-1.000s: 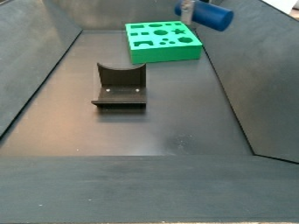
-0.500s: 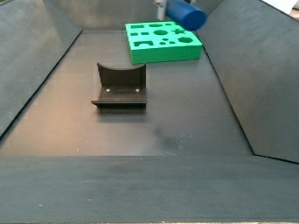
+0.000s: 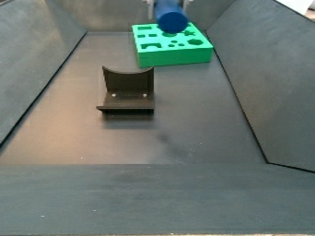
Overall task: Pick up the oval object. Move up. Place the oval object on the fixture. Regrasp the oval object. Move to above the board. Insert the oval object.
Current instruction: Place the oval object on the fixture.
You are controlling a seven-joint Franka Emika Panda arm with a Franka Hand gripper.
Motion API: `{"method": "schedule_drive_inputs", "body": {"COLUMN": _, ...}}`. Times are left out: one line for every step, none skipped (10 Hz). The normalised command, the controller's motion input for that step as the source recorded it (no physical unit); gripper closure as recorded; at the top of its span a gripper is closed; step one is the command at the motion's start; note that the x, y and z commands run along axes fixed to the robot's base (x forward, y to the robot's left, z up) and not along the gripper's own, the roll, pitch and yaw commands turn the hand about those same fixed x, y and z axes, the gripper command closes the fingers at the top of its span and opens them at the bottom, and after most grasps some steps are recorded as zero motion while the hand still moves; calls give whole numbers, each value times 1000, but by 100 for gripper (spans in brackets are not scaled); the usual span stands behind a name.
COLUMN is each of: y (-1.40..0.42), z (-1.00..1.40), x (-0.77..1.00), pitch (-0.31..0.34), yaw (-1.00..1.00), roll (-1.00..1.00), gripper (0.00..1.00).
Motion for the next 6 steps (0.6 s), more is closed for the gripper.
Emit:
{"method": "schedule_drive_inputs", "body": {"y": 8, "z": -10, "x": 1000, "pitch": 81, "yaw": -433, "roll": -190, "gripper": 100}}
{"method": "schedule_drive_inputs", "body": {"y": 364, "z": -112, "x": 1000, "pitch": 24, "yaw": -158, "roll": -1000, "gripper": 100}}
{"method": "schedule_drive_inputs", "body": {"y": 394, "z": -117, "x": 1000, "pitch": 31, "yaw": -111, "roll": -1000, "gripper": 100}}
{"method": "schedule_drive_inputs", "body": {"y": 324, "z": -93, "x": 1000, "pitch": 37, "yaw": -111, "roll": -1000, "gripper": 100}}
{"method": "schedule_drive_inputs", "body": {"y": 180, "z": -46, "x": 918, "pitch": 55, "yaw": -112, "roll": -1000, "gripper": 100}}
{"method": "schedule_drive_inputs", "body": {"y": 147, "z": -35, "x": 870, "pitch": 62, "yaw": -113, "roll": -1000, "gripper": 100}}
